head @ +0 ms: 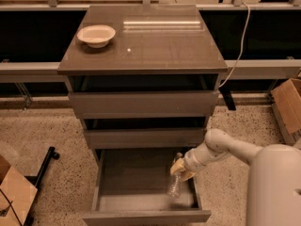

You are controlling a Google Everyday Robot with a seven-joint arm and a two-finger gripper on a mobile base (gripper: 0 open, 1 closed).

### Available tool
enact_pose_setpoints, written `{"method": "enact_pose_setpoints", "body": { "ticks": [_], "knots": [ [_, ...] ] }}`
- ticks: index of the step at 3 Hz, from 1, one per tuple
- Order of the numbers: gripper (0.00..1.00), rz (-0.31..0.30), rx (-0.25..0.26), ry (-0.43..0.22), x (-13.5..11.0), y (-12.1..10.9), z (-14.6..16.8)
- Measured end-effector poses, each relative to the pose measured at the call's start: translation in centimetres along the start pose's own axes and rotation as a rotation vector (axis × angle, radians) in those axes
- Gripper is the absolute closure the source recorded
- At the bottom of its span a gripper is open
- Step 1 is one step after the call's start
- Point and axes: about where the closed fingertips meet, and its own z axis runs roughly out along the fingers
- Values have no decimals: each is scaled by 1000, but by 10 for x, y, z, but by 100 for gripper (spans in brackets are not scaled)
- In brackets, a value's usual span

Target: Pick water bottle from bottom drawer and place on counter

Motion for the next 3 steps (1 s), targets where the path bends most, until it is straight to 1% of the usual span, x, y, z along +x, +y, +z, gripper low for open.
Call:
{"method": "enact_pose_setpoints", "body": {
  "ticks": [1,2,3],
  "knots": [
    [100,-58,1,-54,23,20,-65],
    [100,-171,73,-137,45,63,-155],
    [100,-256,140,-200,48,96,-214]
  ]
}}
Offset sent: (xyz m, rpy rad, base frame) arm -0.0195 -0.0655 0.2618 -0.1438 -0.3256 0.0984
